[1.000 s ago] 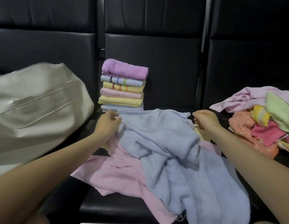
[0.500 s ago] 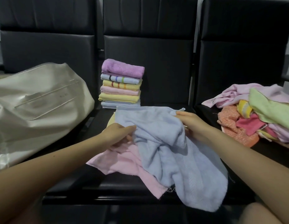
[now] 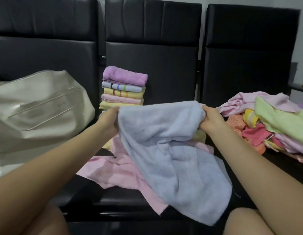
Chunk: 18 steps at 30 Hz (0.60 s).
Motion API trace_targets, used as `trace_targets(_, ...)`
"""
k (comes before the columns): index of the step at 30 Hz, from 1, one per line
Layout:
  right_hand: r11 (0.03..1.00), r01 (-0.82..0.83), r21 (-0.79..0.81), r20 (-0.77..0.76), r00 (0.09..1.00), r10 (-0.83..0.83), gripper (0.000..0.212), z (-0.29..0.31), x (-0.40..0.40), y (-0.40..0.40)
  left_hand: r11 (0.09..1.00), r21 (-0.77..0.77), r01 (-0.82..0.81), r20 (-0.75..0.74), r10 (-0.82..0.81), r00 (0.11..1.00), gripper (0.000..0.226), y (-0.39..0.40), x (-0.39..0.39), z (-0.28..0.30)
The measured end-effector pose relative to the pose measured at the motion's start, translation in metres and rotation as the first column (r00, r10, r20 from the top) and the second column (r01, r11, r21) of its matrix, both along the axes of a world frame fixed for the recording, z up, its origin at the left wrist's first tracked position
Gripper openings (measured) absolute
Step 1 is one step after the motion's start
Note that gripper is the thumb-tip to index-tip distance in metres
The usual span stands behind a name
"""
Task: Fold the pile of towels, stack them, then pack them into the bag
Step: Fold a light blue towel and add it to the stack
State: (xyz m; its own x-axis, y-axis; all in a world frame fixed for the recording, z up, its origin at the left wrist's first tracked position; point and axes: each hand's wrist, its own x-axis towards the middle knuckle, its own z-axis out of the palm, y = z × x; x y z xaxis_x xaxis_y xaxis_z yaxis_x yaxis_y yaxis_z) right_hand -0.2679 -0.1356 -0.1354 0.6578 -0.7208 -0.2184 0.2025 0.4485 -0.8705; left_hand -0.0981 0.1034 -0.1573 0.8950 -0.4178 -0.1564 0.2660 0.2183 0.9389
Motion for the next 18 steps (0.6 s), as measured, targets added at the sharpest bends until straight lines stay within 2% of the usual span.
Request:
trace_targets(2, 0.992, -0.071, 0.103, 0.032, 0.997, 0.068, 0.028, -0.009, 0.001, -0.001, 0.997, 0.069, -0.022, -0.016, 0.023, 1.0, 0.04, -0.001, 0.011, -0.012)
trace_targets(4, 0.983, -0.18, 0.033, -0.109, 0.977, 0.183, 0.038, -0.019, 0.001, -0.004, 0.987, 0.146, 0.062, -0.056, -0.054, 0.997, 0.049, -0.003, 0.011, -0.025)
trace_targets(5, 0.964, -0.263, -0.043, -0.23, 0.941, 0.246, 0.044, -0.025, 0.0, -0.004, 0.974, 0.184, 0.13, -0.072, -0.118, 0.99, 0.06, -0.004, 0.008, -0.029)
trace_targets(7, 0.909, -0.406, -0.089, -0.369, 0.862, 0.349, 0.056, -0.03, -0.003, 0.001, 0.942, 0.269, 0.202, -0.039, -0.199, 0.979, 0.085, -0.004, 0.001, -0.037)
trace_targets(8, 0.892, -0.442, -0.096, -0.407, 0.835, 0.371, 0.058, -0.031, -0.004, 0.0, 0.933, 0.31, 0.181, 0.03, -0.2, 0.979, 0.086, -0.003, -0.002, -0.038)
trace_targets(10, 0.858, -0.5, -0.115, -0.461, 0.792, 0.4, 0.065, -0.032, -0.009, 0.001, 0.914, 0.391, 0.105, 0.163, -0.182, 0.97, 0.075, 0.004, -0.006, -0.037)
trace_targets(12, 0.801, -0.582, -0.14, -0.513, 0.735, 0.444, 0.074, -0.034, -0.014, 0.004, 0.909, 0.406, 0.09, 0.171, -0.173, 0.97, 0.071, 0.014, -0.017, -0.031)
trace_targets(13, 0.788, -0.59, -0.176, -0.524, 0.734, 0.432, 0.069, -0.035, -0.016, 0.005, 0.906, 0.407, 0.114, 0.149, -0.189, 0.971, 0.067, 0.019, -0.022, -0.03)
trace_targets(14, 0.791, -0.572, -0.217, -0.497, 0.762, 0.414, 0.056, -0.034, -0.018, 0.009, 0.898, 0.412, 0.153, 0.125, -0.222, 0.967, 0.055, 0.023, -0.029, -0.028)
trace_targets(16, 0.835, -0.5, -0.231, -0.345, 0.844, 0.41, 0.026, -0.026, -0.024, 0.021, 0.844, 0.471, 0.257, 0.067, -0.324, 0.944, 0.033, 0.03, -0.044, -0.025)
trace_targets(17, 0.864, -0.473, -0.175, -0.233, 0.872, 0.43, 0.024, -0.021, -0.026, 0.027, 0.817, 0.504, 0.281, 0.064, -0.36, 0.931, 0.028, 0.033, -0.054, -0.022)
trace_targets(18, 0.878, -0.469, -0.092, -0.117, 0.881, 0.458, 0.032, -0.015, -0.029, 0.031, 0.8, 0.526, 0.288, 0.086, -0.387, 0.918, 0.026, 0.033, -0.061, -0.021)
